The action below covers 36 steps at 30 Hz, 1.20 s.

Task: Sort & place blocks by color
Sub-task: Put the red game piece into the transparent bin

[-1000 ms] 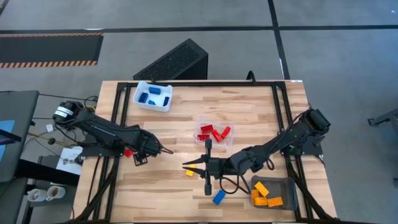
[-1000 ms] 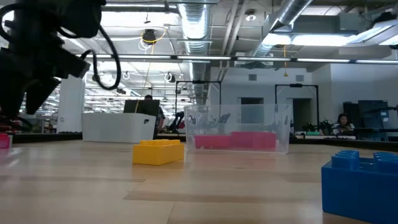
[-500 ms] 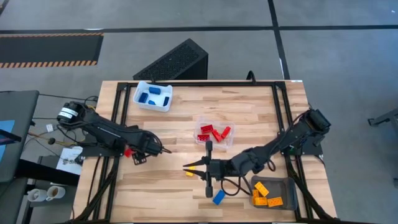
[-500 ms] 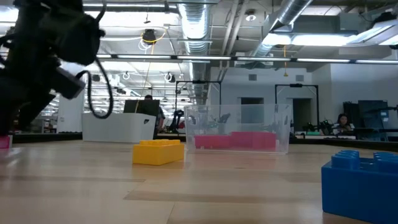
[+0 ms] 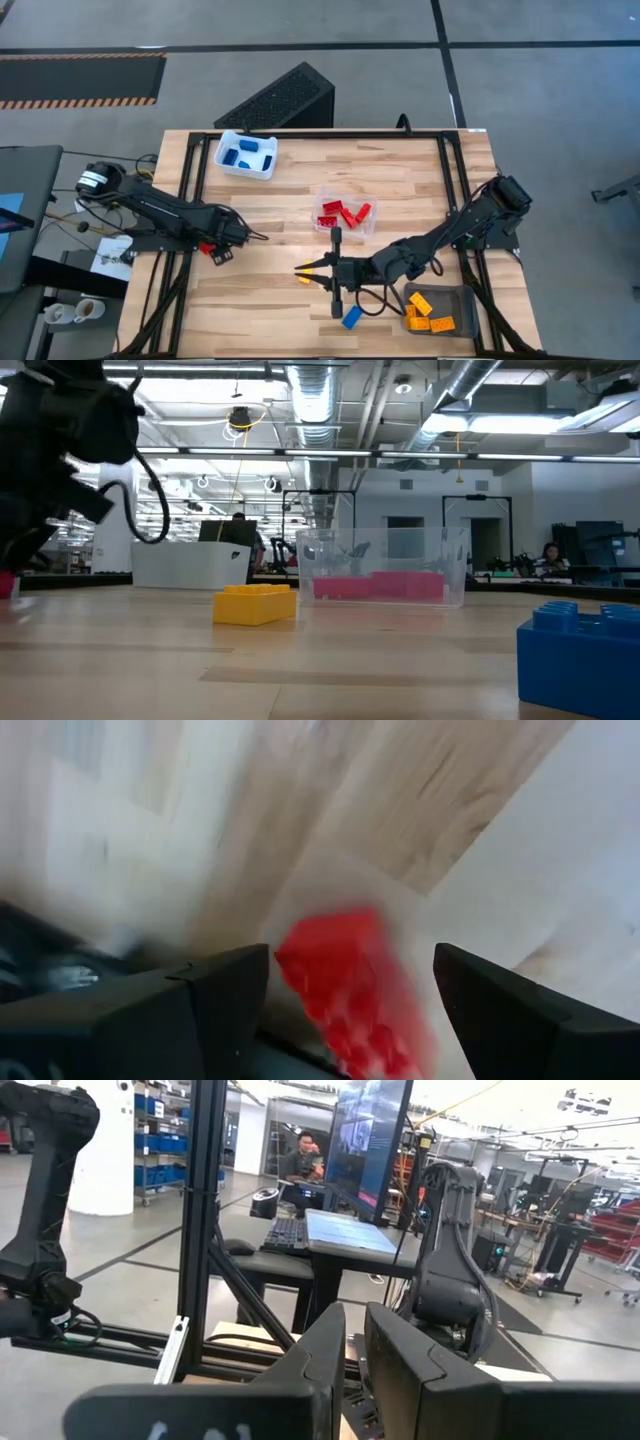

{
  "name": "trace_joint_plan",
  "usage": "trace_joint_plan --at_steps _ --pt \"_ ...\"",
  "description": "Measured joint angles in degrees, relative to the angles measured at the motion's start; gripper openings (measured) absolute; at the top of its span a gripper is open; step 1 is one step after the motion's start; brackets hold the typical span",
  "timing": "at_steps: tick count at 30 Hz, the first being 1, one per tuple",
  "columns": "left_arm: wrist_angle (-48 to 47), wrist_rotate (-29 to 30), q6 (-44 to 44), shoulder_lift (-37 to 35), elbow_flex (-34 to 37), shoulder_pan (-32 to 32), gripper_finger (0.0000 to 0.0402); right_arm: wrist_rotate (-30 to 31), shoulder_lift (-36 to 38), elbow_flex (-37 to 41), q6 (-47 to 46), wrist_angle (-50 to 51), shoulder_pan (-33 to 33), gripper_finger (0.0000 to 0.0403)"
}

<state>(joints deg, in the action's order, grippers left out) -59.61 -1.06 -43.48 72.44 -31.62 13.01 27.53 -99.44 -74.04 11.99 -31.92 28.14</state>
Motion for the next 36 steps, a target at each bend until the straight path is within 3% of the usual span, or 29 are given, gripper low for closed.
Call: trace_joint_plan --at_steps 5,11,26,31,36 --pt "5.11 -5.75 -1.36 0.05 4.78 -1.33 0.0265 0.00 0.00 0.00 0.00 -0.27 -0.02 0.0067" --pt "5.89 -4.97 -1.51 -0.79 3.75 -0.87 0.0241 0.02 0.00 0.00 0.02 -0.59 -0.22 0.0067" --pt "17.02 -9.68 1.26 -1.04 1.33 2.46 0.0048 0.00 0.00 0.00 0.01 -0.62 -0.52 0.0067" --pt "13.91 -8.94 2.45 -1.09 -2.79 3.88 0.0041 0.00 0.00 0.00 0.00 -0.44 -0.52 0.0067" --pt "6.10 -9.14 1.79 -1.13 -4.96 4.99 0.0079 0.00 0.00 0.00 0.00 -0.22 -0.52 0.0067"
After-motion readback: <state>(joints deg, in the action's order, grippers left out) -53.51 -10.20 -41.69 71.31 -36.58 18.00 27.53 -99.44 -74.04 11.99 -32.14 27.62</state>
